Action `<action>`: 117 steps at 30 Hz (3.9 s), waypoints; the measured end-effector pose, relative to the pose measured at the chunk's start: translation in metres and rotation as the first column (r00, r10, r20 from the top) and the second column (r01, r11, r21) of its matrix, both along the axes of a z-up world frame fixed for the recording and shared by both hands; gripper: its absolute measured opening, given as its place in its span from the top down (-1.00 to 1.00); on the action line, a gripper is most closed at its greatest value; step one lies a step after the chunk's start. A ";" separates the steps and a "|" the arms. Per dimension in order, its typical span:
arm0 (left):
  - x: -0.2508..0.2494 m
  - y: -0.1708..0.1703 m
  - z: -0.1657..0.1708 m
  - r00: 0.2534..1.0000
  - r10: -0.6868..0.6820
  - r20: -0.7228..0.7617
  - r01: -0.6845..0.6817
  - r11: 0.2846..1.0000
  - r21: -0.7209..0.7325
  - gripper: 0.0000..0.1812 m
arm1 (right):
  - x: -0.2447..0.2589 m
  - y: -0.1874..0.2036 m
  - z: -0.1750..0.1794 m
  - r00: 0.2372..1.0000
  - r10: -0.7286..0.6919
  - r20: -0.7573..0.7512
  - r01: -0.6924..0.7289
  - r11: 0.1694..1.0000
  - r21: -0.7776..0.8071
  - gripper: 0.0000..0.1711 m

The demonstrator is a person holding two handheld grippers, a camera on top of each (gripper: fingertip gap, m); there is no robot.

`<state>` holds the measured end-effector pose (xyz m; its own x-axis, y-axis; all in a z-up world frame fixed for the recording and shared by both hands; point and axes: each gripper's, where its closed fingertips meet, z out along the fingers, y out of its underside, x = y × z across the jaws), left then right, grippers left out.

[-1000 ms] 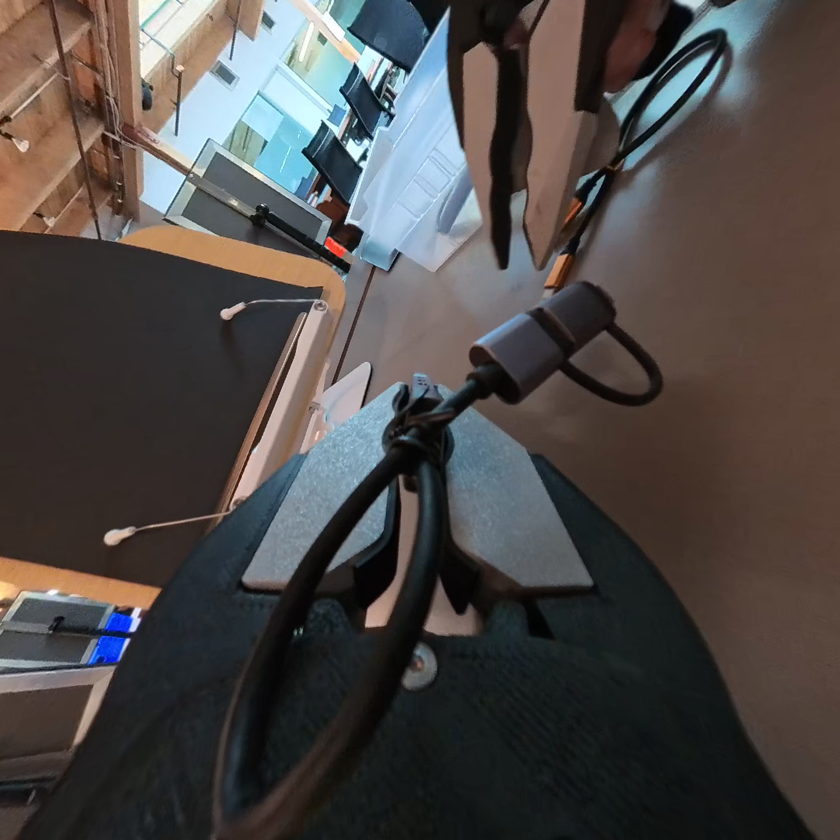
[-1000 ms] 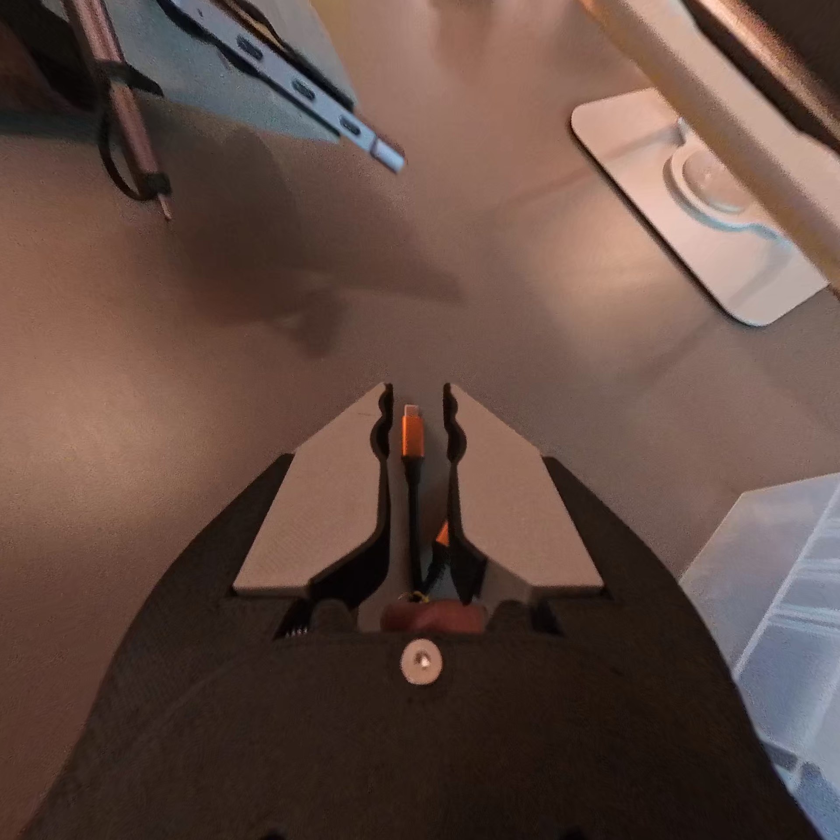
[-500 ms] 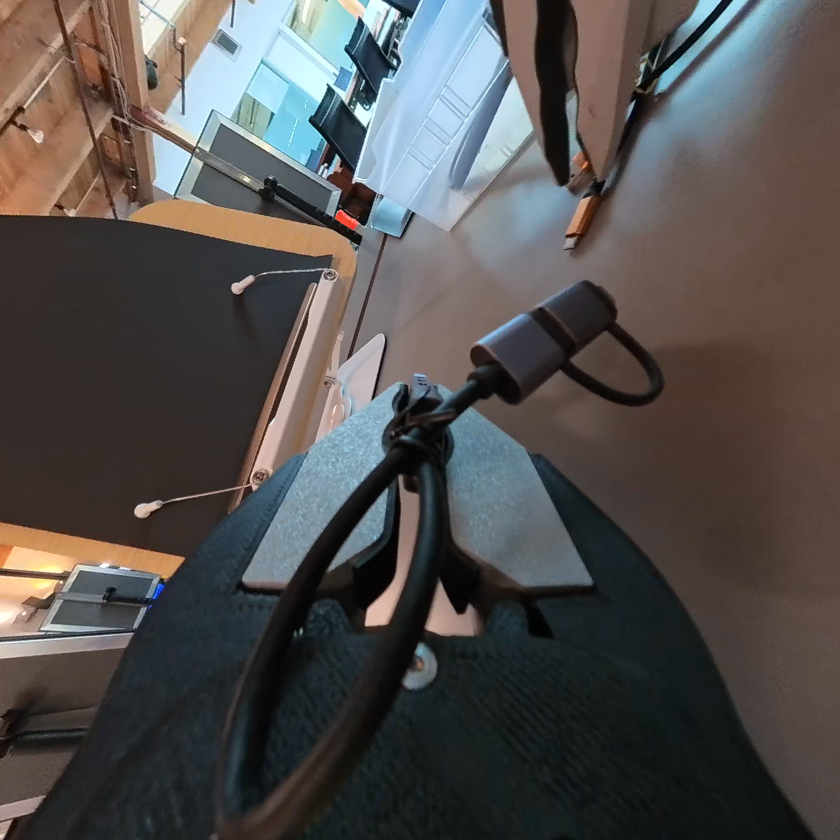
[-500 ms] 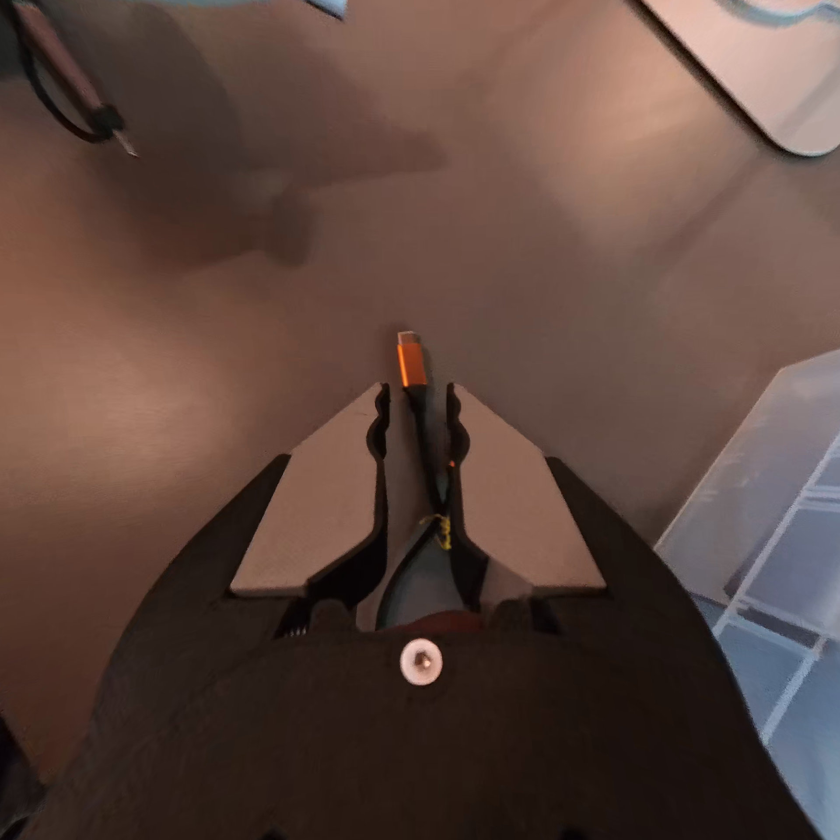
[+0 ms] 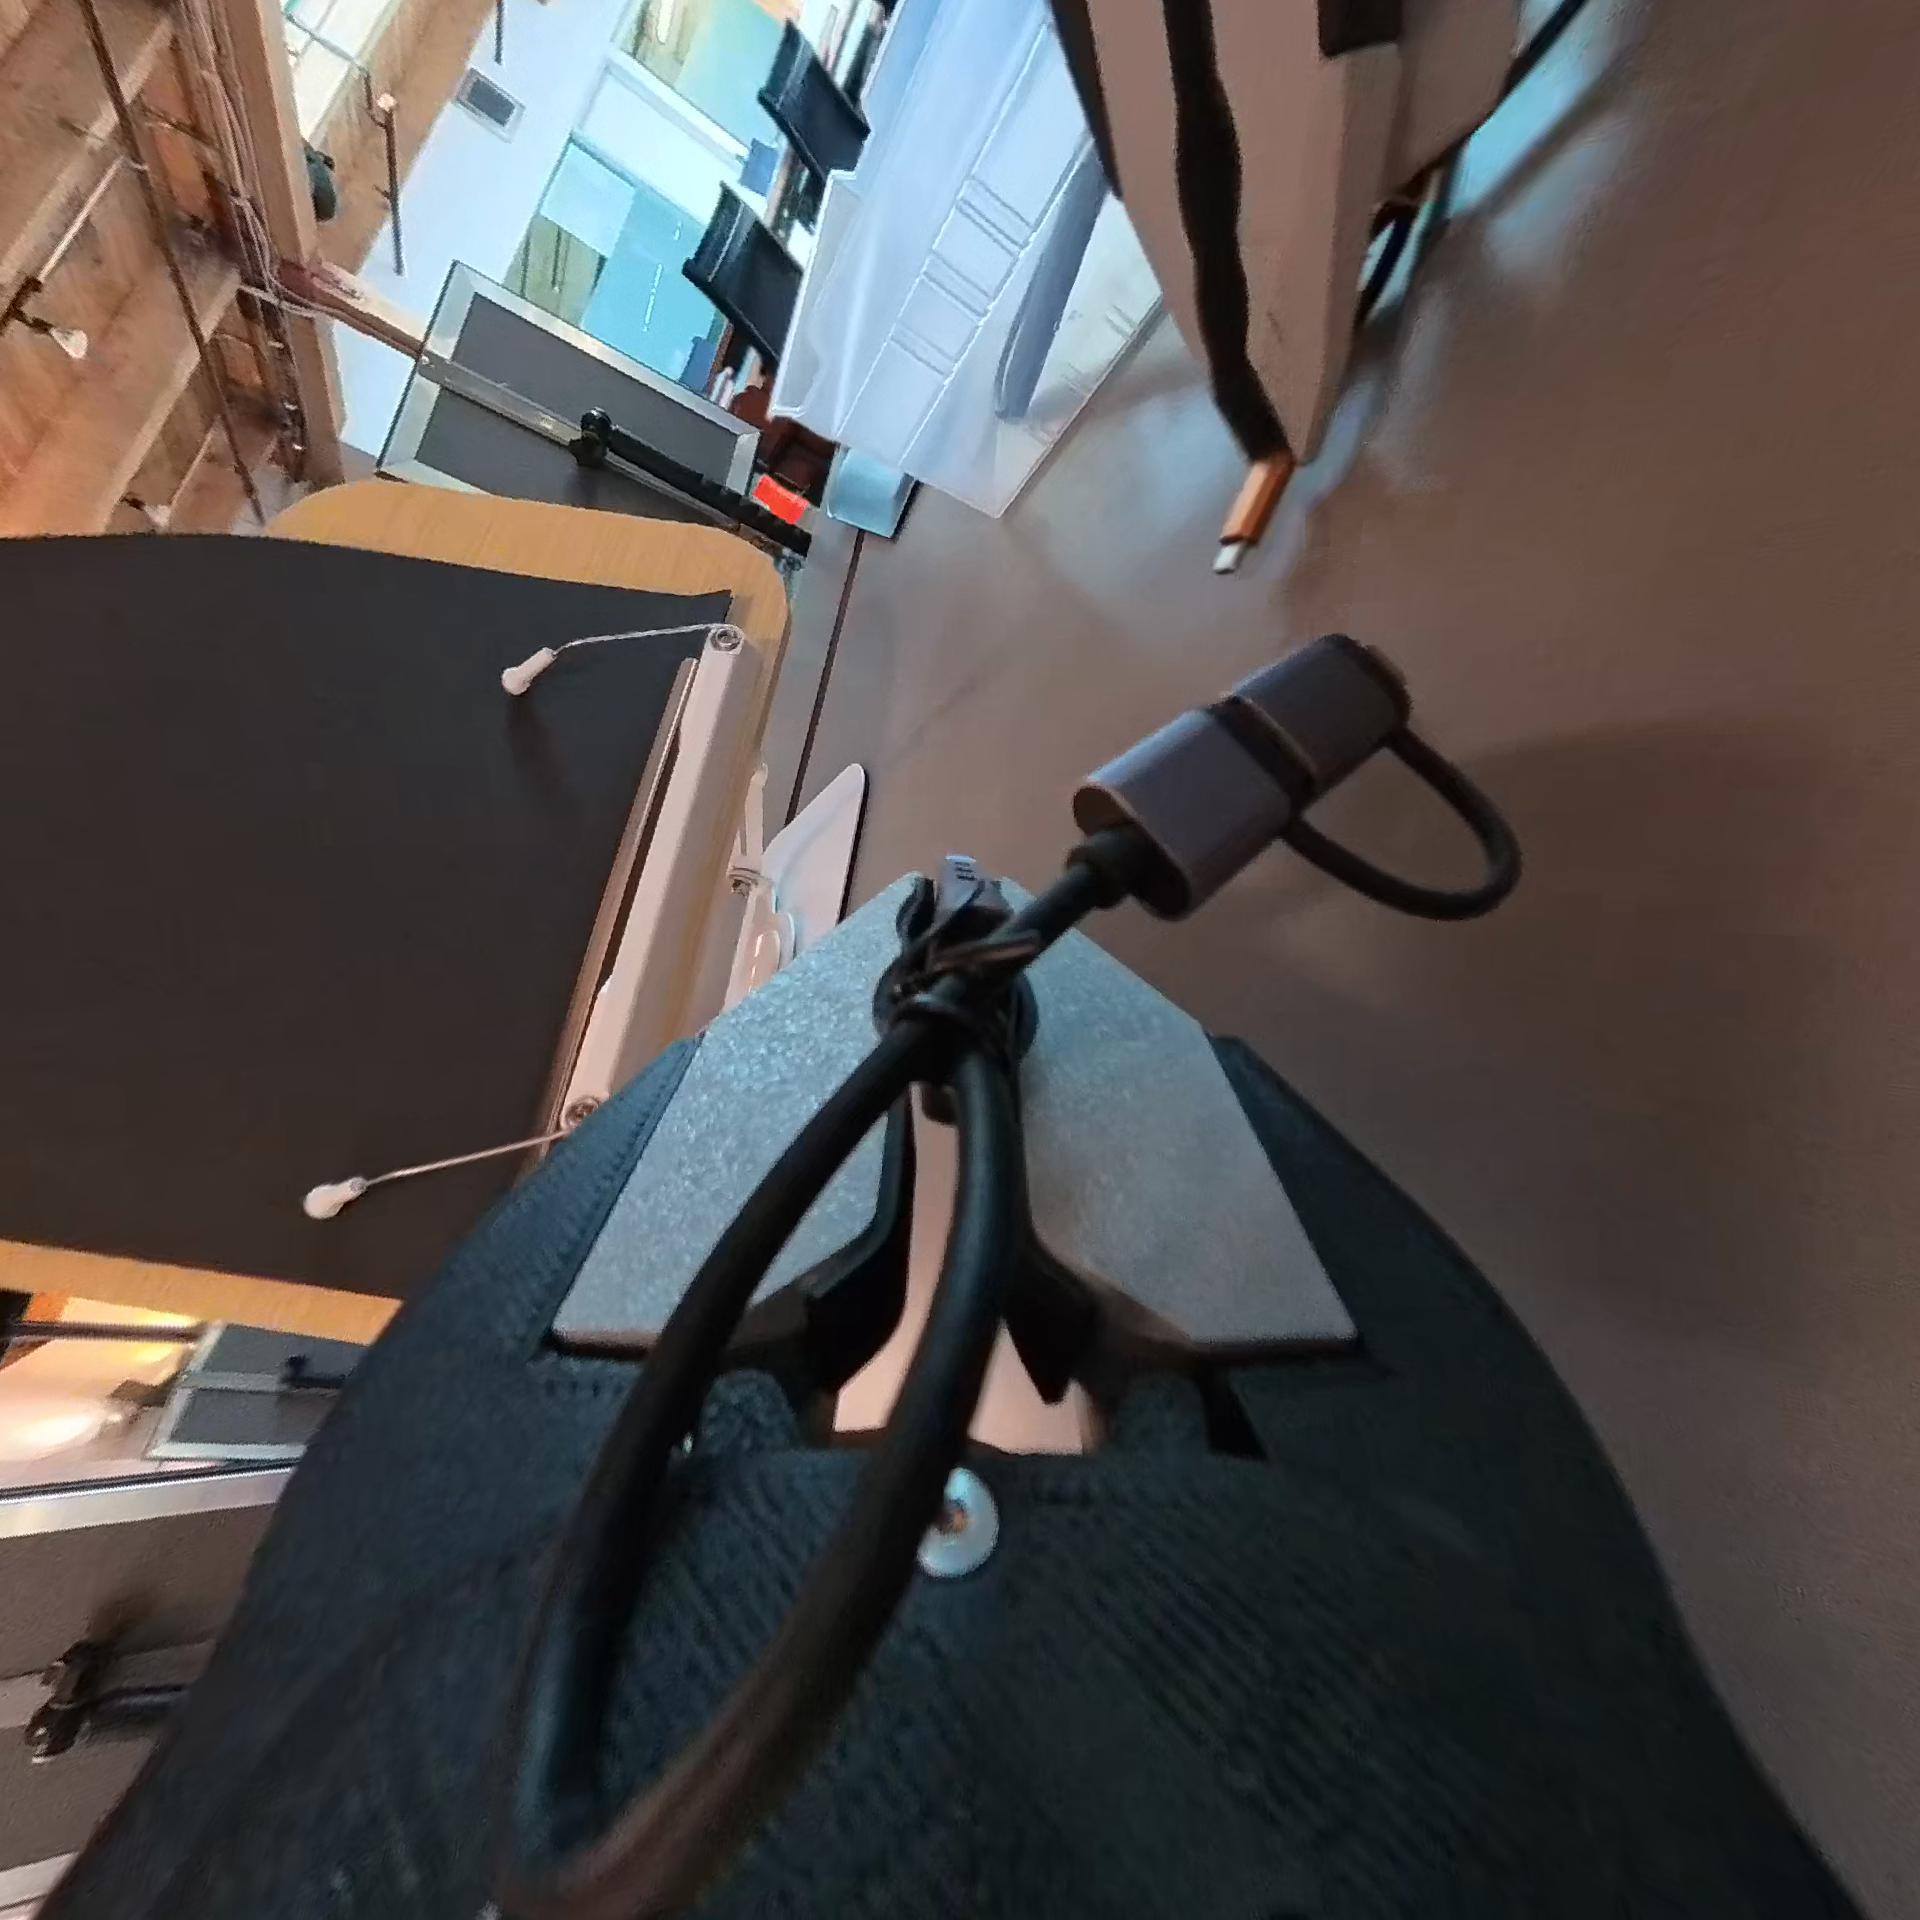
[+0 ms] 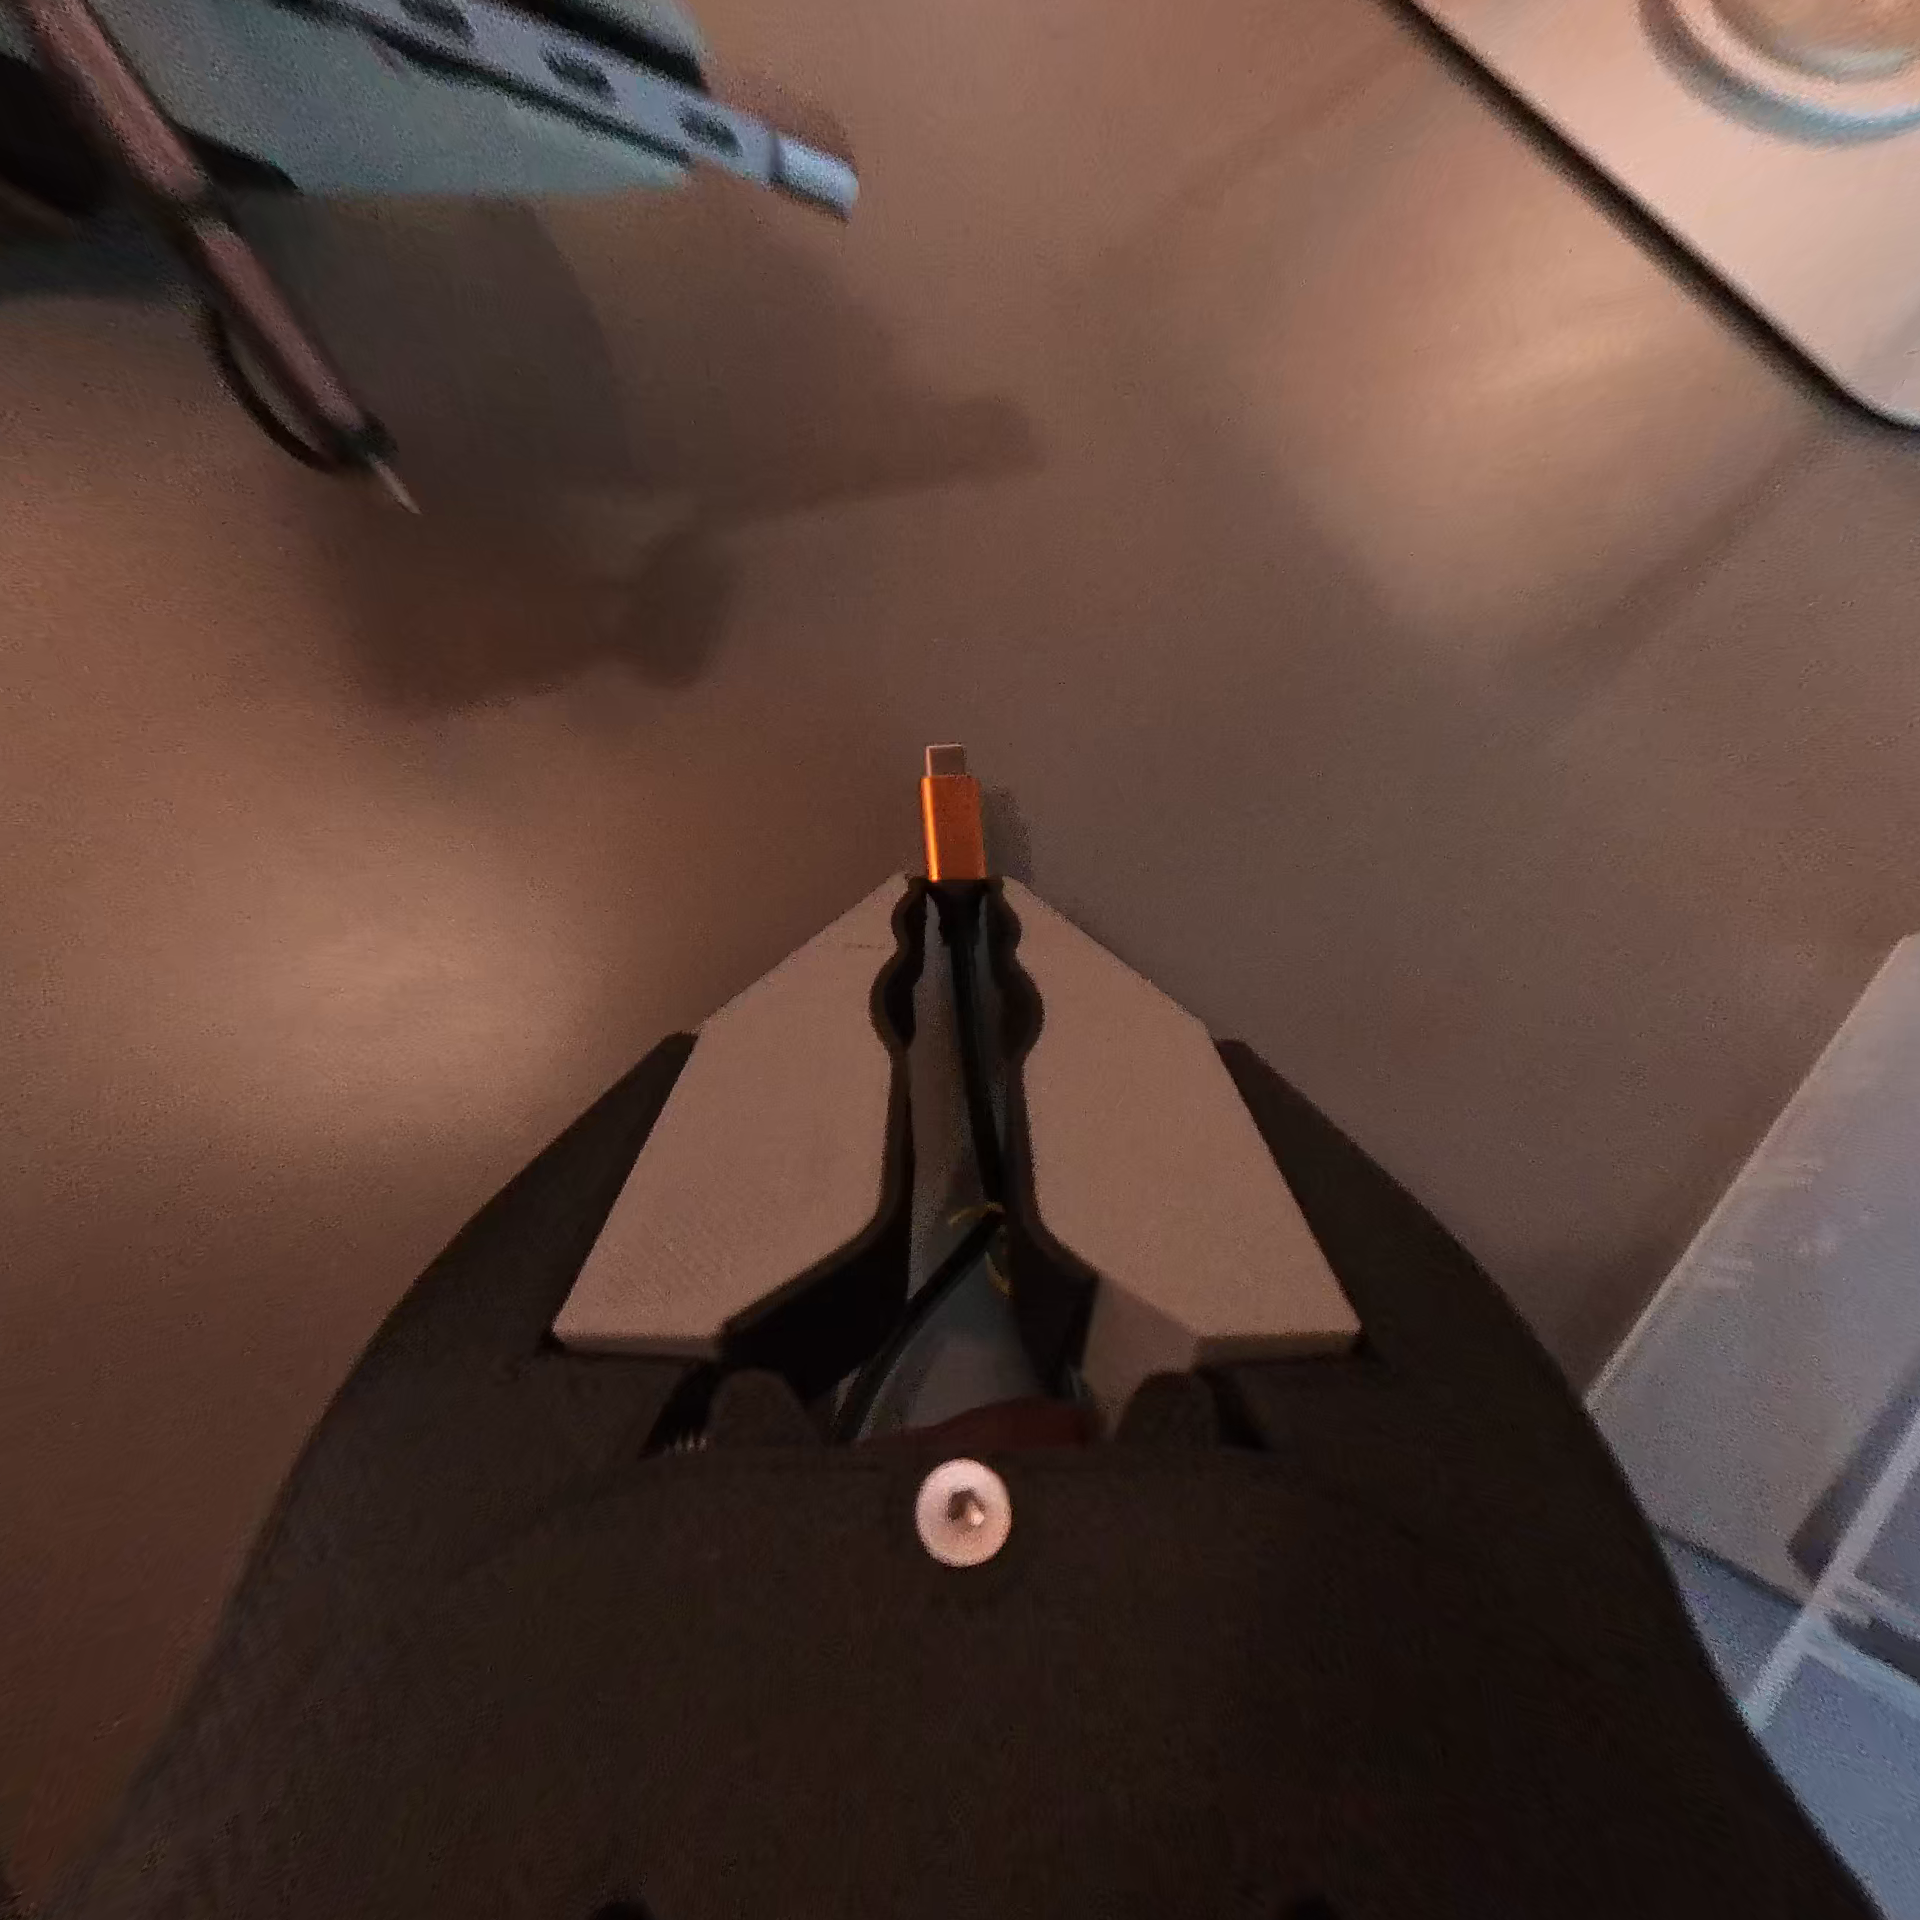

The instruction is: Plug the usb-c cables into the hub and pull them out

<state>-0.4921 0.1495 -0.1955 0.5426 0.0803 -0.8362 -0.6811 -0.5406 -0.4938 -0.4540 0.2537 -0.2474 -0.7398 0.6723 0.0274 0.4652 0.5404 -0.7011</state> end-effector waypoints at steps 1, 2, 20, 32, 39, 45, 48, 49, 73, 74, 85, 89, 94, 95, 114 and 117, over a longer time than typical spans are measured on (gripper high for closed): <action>0.000 0.000 -0.001 1.000 0.005 -0.022 -0.005 1.000 -0.014 0.92 | 0.000 -0.006 0.005 1.000 0.011 -0.017 -0.011 1.000 -0.027 0.91; -0.001 0.001 -0.002 0.999 0.011 -0.045 -0.013 0.999 -0.030 0.92 | -0.001 -0.013 0.009 0.999 0.017 -0.033 -0.019 0.998 -0.053 0.92; 0.021 0.025 -0.011 0.959 -0.052 -0.280 0.001 0.984 -0.180 0.92 | -0.006 -0.060 0.028 0.990 0.001 -0.143 -0.019 0.992 -0.126 0.92; 0.023 0.027 -0.012 0.953 -0.051 -0.298 -0.007 0.981 -0.192 0.92 | -0.004 -0.060 0.028 0.993 0.005 -0.120 -0.023 0.989 -0.148 0.92; 0.024 0.027 -0.014 0.946 -0.058 -0.319 -0.010 0.978 -0.206 0.92 | -0.003 -0.061 0.027 0.991 0.027 -0.128 -0.043 0.991 -0.123 0.92; 0.026 0.029 -0.016 0.937 -0.071 -0.343 -0.009 0.974 -0.225 0.92 | -0.001 -0.060 0.023 0.993 0.040 -0.107 -0.053 0.992 -0.119 0.92; 0.027 0.030 -0.017 0.929 -0.078 -0.362 -0.011 0.971 -0.239 0.92 | 0.000 -0.060 0.021 0.996 0.040 -0.079 -0.051 0.990 -0.134 0.92; 0.027 0.030 -0.017 0.927 -0.081 -0.367 -0.012 0.970 -0.243 0.92 | 0.001 -0.060 0.021 0.996 0.043 -0.075 -0.053 0.990 -0.135 0.92; 0.043 0.030 -0.005 0.953 -0.082 -0.291 0.025 0.981 -0.194 0.91 | 0.012 -0.062 0.039 0.989 0.127 -0.082 -0.143 0.959 -0.243 0.92; 0.044 0.030 -0.004 0.952 -0.082 -0.294 0.026 0.981 -0.190 0.94 | 0.013 -0.062 0.041 0.987 0.131 -0.090 -0.150 0.958 -0.243 0.92; 0.052 0.028 0.010 0.978 -0.107 -0.177 0.093 0.992 -0.082 0.87 | 0.018 -0.063 0.054 0.974 0.184 -0.135 -0.217 0.930 -0.297 0.92; 0.047 0.024 0.012 0.984 -0.083 -0.159 0.073 0.995 -0.067 0.82 | 0.018 -0.062 0.053 0.976 0.177 -0.124 -0.207 0.931 -0.302 0.92; 0.047 0.024 0.007 0.976 -0.090 -0.196 0.067 0.990 -0.120 0.90 | 0.018 -0.061 0.052 0.977 0.176 -0.118 -0.204 0.931 -0.301 0.92; 0.048 0.025 0.005 0.972 -0.094 -0.216 0.065 0.989 -0.136 0.92 | 0.018 -0.061 0.051 0.977 0.177 -0.118 -0.205 0.933 -0.296 0.92; 0.070 0.028 0.005 0.969 -0.145 -0.202 0.123 0.985 -0.118 0.93 | 0.034 -0.059 0.055 0.955 0.273 -0.115 -0.296 0.903 -0.311 0.93; 0.078 0.027 0.004 0.971 -0.174 -0.164 0.158 0.982 -0.106 0.93 | 0.040 -0.061 0.054 0.945 0.308 -0.108 -0.326 0.892 -0.313 0.93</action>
<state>-0.4143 0.1760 -0.1919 0.3892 -0.0801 -0.9177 -0.8355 -0.4501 -0.3151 -0.4140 0.1924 -0.1934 -0.9187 0.3808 -0.1050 0.2637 0.3932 -0.8808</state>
